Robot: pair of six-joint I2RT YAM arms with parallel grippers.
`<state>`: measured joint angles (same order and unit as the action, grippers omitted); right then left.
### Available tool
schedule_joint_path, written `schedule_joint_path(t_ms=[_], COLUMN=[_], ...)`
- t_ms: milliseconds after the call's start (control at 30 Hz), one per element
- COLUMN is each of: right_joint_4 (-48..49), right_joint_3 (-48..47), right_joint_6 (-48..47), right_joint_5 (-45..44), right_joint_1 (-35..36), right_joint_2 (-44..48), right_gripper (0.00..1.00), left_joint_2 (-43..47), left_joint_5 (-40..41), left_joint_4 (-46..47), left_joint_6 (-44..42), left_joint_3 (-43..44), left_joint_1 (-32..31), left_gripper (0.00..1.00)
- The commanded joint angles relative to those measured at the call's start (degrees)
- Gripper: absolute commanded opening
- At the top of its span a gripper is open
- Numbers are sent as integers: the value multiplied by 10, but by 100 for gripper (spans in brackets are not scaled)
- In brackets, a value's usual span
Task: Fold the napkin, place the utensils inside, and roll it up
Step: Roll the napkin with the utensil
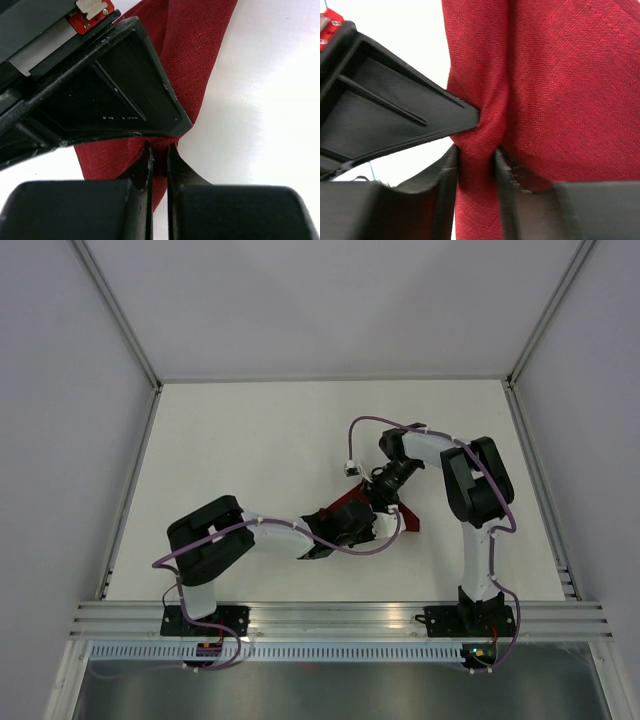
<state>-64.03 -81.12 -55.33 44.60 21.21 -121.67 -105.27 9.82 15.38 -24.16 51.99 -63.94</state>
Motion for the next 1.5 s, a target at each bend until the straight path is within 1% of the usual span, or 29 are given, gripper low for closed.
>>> schedule_joint_path(t_ms=[0,33,133,300,500,633,667,733,767,800,867,900,967,1000,1033,1100,1133,1167,1200,1233,1267,1367,1400,1467], right_joint_4=[64,65,90,130,142,159,169,175,184,188,177,174,146,142,142,150,178,195,214,249,268,326,335,362], right_joint_3=[28,31,46,50,39,40,40,39,38,37,26,23,18,23,41,71,111,133,154,195,214,283,297,338], right_joint_6=[-22,-19,7,68,96,128,134,141,152,156,147,143,121,100,93,67,65,65,61,58,57,52,52,51], right_joint_5=[-81,-81,-89,-107,-102,-98,-94,-85,-80,-72,-53,-37,-23,-15,-8,-7,-4,-7,-10,-22,-29,-49,-50,-58], right_joint_1=[14,15,14,5,-21,-46,-54,-85,-99,-127,-157,-188,-209,-236,-243,-248,-247,-247,-244,-240,-236,-216,-186,-163], right_joint_2=[-25,-20,9,65,110,136,149,162,175,180,191,194,208,216,225,270,289,331,352,371,409,475,490,528], right_gripper=[43,51,63,74,84,85,85,85,85,85,85,85,85,85,85,85,86,86,87,86,86,87,87,86], left_joint_2=[-37,-37,-37,-39,-44,-51,-58,-66,-70,-77,-81,-86,-98,-106,-120,-134,-145,-150,-155,-165,-172,-192,-198,-223], left_joint_5=[-88,-93,-127,-164,-197,-226,-252,-266,-287,-296,-320,-329,-349,-356,-361,-376,-371,-371,-372,-378,-383,-404,-408,-419], left_joint_4=[-54,-57,-76,-100,-122,-150,-172,-198,-220,-229,-251,-258,-283,-316,-329,-369,-379,-391,-411,-424,-435,-474,-482,-522], left_joint_6=[48,49,54,63,72,85,91,100,105,110,119,122,134,138,144,147,151,152,155,161,164,178,182,192], left_joint_3=[4,3,3,8,19,37,44,72,81,98,110,123,144,169,181,215,224,233,251,261,270,305,323,347], left_joint_1=[18,19,25,34,41,52,62,71,79,85,98,102,116,121,125,133,133,134,135,138,140,145,145,150], left_gripper=[2,2,2,2,2,2,2,2,2,2,2,2,2,3,3,3,3,3,3,3,4,4,5,6])
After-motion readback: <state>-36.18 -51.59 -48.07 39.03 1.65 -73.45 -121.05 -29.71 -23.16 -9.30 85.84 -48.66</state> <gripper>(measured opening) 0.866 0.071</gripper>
